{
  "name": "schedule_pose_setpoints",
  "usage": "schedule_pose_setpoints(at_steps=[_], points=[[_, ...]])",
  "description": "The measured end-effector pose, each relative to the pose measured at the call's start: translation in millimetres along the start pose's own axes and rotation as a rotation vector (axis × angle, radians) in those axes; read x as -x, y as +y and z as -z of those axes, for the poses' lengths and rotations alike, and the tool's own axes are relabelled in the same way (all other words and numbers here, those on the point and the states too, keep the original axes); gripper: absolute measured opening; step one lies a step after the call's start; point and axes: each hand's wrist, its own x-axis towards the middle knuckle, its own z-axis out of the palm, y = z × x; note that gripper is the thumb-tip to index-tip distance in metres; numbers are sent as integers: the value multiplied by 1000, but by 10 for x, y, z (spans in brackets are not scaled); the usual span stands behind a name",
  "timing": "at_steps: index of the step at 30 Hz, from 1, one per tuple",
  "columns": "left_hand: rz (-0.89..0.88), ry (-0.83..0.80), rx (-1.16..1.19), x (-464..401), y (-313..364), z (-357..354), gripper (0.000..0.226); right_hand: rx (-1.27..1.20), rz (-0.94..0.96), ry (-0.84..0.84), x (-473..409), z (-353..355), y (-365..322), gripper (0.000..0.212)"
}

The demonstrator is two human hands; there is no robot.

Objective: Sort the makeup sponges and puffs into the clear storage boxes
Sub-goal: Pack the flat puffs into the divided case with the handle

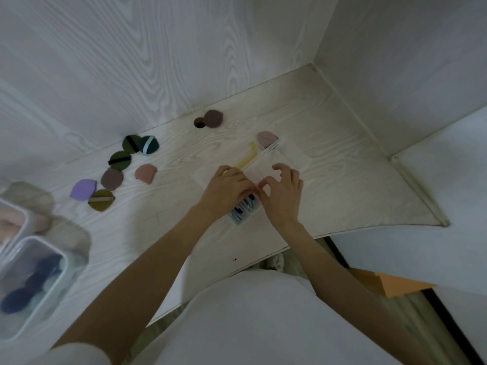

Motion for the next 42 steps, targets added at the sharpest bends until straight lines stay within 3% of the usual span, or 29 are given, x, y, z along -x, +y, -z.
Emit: schedule_pose_setpoints(at_steps=[5,7,9,12,15,20,25,28,33,42], points=[[150,167,165,134,-17,27,27,-21,74,-20,48,-12,28,15],[351,343,255,264,-98,114,23,-14,68,-59,52,-27,26,20],[579,417,291,469,-269,173,21,-3,68,-97,68,-48,36,25],[824,264,172,825,-772,140,32,1,66,-88,77,-75,33,25],[920,81,-36,1074,-1226,111,49,4,72,-69,62,-92,-13,23],[978,62,10,1203,-1462,136,19,-11,72,-78,46,-111,-83,22],[918,330,443,846,-1045,518,14,-21,92,-96,49,-81,-54,24],[763,313,672,470,-478,714,29,-34,106,-120,76,-44,-3,25],[326,117,506,17,-38,432,9,-52,90,-113,141,-28,13,22],[127,-173,301,-236,-146,265,16,-73,63,-97,133,-47,4,19]])
